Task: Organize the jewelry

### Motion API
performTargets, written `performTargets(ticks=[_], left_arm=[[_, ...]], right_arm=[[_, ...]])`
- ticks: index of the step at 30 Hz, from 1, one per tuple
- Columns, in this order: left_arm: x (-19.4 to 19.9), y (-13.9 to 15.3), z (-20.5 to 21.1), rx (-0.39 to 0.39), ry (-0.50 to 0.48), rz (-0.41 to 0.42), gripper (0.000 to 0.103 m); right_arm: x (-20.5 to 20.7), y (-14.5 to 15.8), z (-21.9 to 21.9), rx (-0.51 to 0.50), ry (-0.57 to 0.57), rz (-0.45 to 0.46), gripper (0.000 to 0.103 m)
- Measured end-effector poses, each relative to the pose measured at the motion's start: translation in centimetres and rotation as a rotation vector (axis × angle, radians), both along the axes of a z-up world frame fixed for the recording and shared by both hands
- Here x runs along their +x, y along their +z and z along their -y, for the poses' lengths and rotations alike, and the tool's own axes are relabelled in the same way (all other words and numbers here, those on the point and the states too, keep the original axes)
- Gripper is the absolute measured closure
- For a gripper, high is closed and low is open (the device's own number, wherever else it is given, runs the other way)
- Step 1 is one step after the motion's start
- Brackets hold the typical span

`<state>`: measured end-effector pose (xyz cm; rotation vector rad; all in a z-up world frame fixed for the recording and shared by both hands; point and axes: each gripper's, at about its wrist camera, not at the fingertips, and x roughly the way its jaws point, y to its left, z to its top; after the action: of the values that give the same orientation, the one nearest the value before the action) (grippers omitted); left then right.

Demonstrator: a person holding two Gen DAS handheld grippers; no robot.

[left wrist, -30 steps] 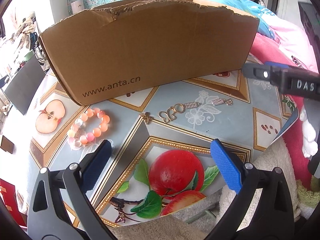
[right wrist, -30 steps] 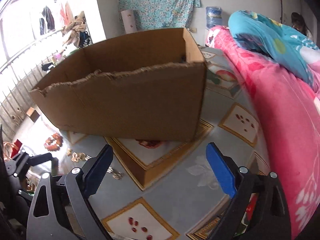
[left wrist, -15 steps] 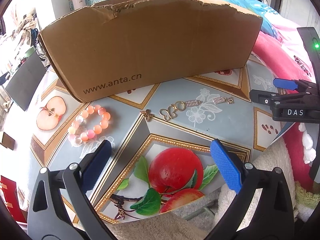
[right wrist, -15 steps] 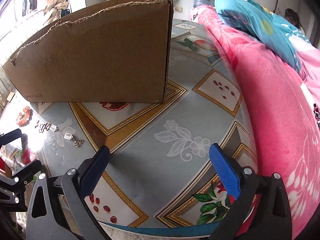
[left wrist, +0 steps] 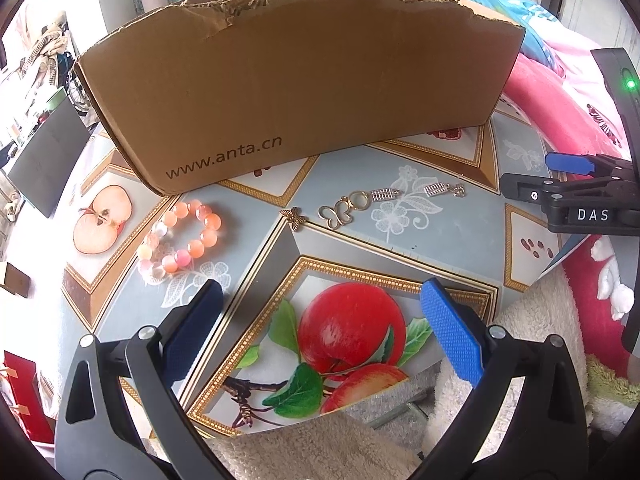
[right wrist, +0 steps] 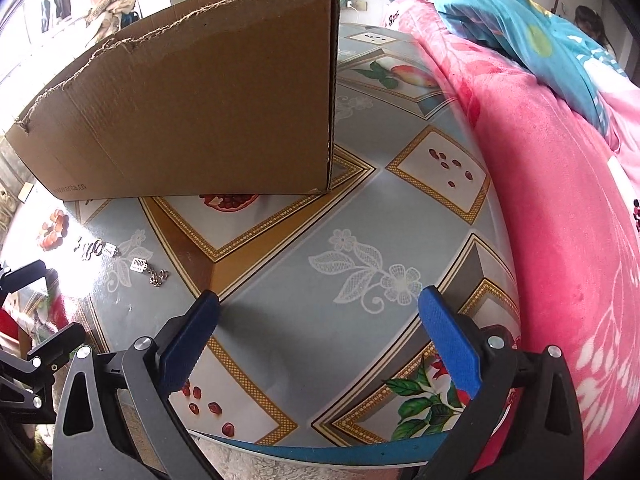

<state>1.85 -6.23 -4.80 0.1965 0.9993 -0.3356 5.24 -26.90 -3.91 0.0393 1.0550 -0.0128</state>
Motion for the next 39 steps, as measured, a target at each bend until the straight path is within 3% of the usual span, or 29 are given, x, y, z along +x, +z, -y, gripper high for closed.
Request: performTargets(ticks=[8, 14, 16, 17, 19, 21, 22, 25, 30, 39], left_arm=[[-0.6, -0.2, -0.5, -0.024, -0.021, 0.046, 0.007], [-1.0, 0.0, -2.5, -0.119, -0.039, 0.086, 0.008], [-0.9, 0.5, -3.1, -0.11, -0.04, 0.126, 0.008], [-0.9, 0.8, -3.2, -0.1, -0.048, 0.149, 0.011], [-0.6, 1.4, -3.3, -0.078, -0.073, 0.175, 0.035], [0.1, 1.7, -3.4, -0.069, -0.104, 0.161, 0.04], [0.4, 1.7, -3.3, -0.059, -0.133, 0.153, 0.051], [1.1, 2.0, -2.9, -0.006, -0.243, 0.15, 0.064], [2.4, 1.1, -1.9, 0.043, -0.403, 0.066, 0.077], [4.3, 1.3, -2.5, 0.023, -0.457, -0.018, 0.079]], right_arm=[[-0.4, 0.3, -0.7, -0.039, 0.022, 0.02, 0.006], [-2.1, 2.9, -2.9, 0.084, 0.127, 0.183, 0.01], [-2.4, 3.2, -4.0, 0.107, 0.185, 0.21, 0.013], [-2.4, 3.2, -4.4, 0.129, 0.21, 0.217, 0.016], [-2.3, 3.1, -4.9, 0.177, 0.246, 0.216, 0.021], [-2.0, 2.9, -5.2, 0.216, 0.269, 0.205, 0.025], [-1.9, 2.8, -5.2, 0.235, 0.276, 0.201, 0.027], [-1.6, 2.5, -5.4, 0.293, 0.295, 0.181, 0.032], [-1.5, 2.3, -5.6, 0.351, 0.329, 0.169, 0.041], [-1.5, 2.0, -5.5, 0.403, 0.37, 0.175, 0.042]])
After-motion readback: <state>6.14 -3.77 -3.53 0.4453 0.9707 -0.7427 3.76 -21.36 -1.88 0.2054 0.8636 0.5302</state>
